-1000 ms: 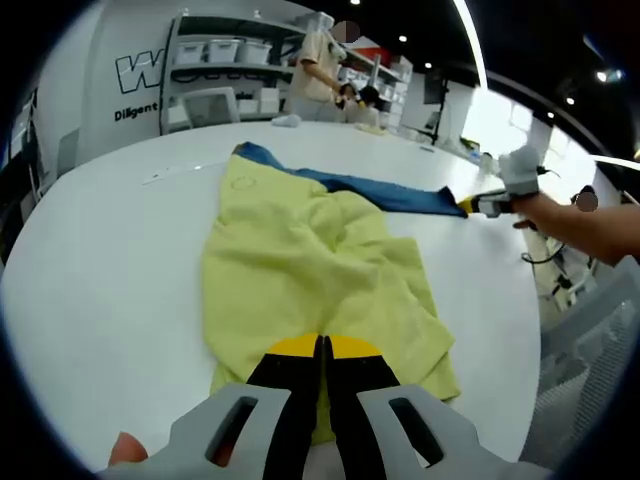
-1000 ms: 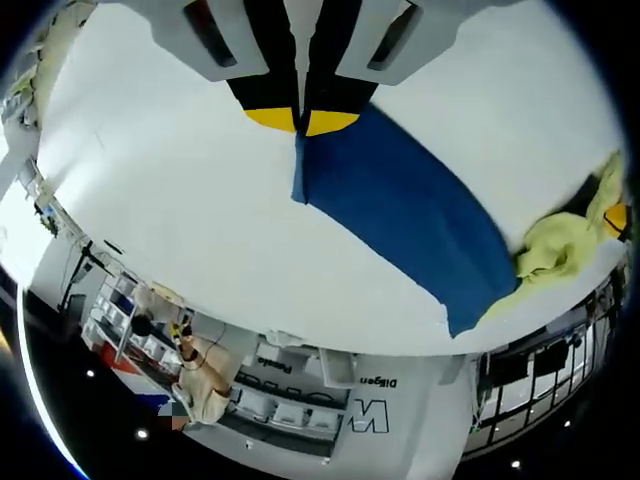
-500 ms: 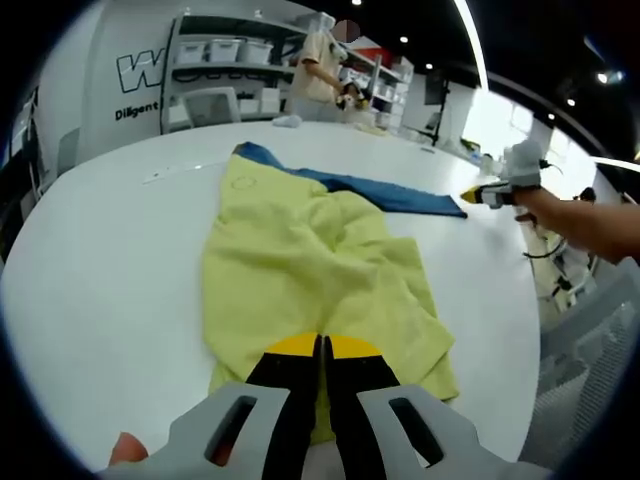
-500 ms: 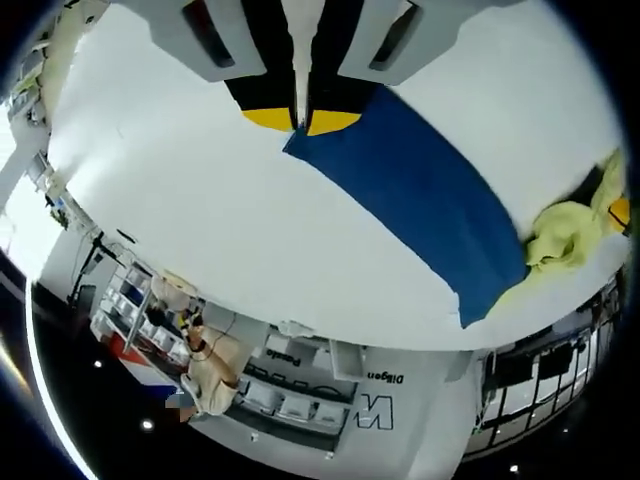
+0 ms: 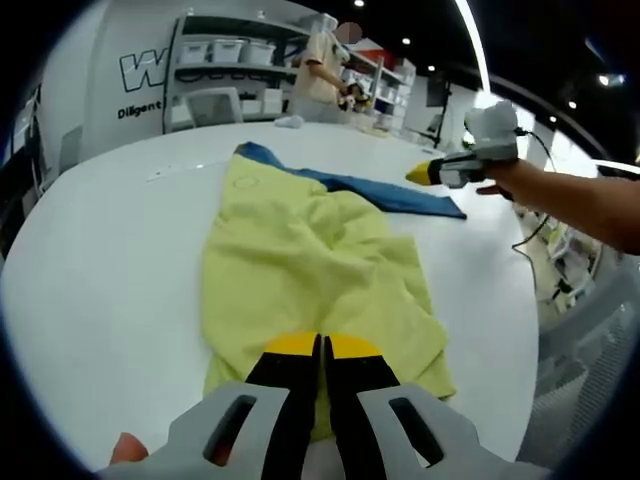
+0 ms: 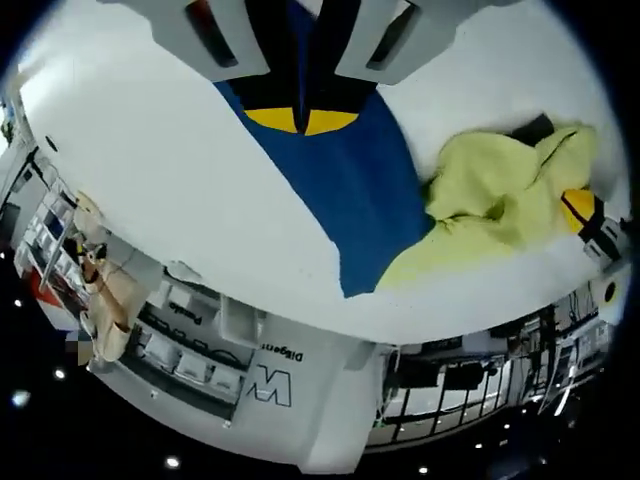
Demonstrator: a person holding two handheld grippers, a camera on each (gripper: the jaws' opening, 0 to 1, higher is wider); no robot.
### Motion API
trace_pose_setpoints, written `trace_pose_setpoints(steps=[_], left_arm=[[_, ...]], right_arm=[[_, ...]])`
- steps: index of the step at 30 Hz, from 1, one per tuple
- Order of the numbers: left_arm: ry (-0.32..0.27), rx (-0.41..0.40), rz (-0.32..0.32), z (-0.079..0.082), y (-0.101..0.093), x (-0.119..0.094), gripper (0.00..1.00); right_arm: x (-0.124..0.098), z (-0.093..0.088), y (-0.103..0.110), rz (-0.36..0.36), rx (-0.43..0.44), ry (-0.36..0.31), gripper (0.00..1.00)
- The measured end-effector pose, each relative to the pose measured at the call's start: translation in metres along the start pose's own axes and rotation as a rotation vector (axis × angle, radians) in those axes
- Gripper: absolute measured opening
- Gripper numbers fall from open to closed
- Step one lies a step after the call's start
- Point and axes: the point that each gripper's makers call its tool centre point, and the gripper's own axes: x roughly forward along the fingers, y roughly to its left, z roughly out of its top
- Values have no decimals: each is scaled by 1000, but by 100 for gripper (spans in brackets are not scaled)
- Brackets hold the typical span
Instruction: Fold the garment on the visible template until the final outline fits inside the template.
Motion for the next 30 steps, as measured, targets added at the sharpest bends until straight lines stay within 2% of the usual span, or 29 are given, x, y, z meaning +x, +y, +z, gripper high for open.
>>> trace_pose_setpoints(steps=[4, 10, 15, 22, 30], left_arm=[[2, -7, -3, -2, -4, -1, 0], [7, -21, -10, -4, -9, -1, 0], [3, -50, -14, -6, -13, -2, 0], [8, -77, -31, -9, -25, -2, 0], [10, -127, -26, -12, -37, -3, 0]], right_arm=[[27, 26, 26, 75, -59, -9, 0], [66, 61, 53, 132, -148, -19, 0], [91, 65, 64, 158, -195, 22, 0], [112, 66, 86, 210, -224, 52, 0], [130, 84, 119, 281, -264, 25, 0]])
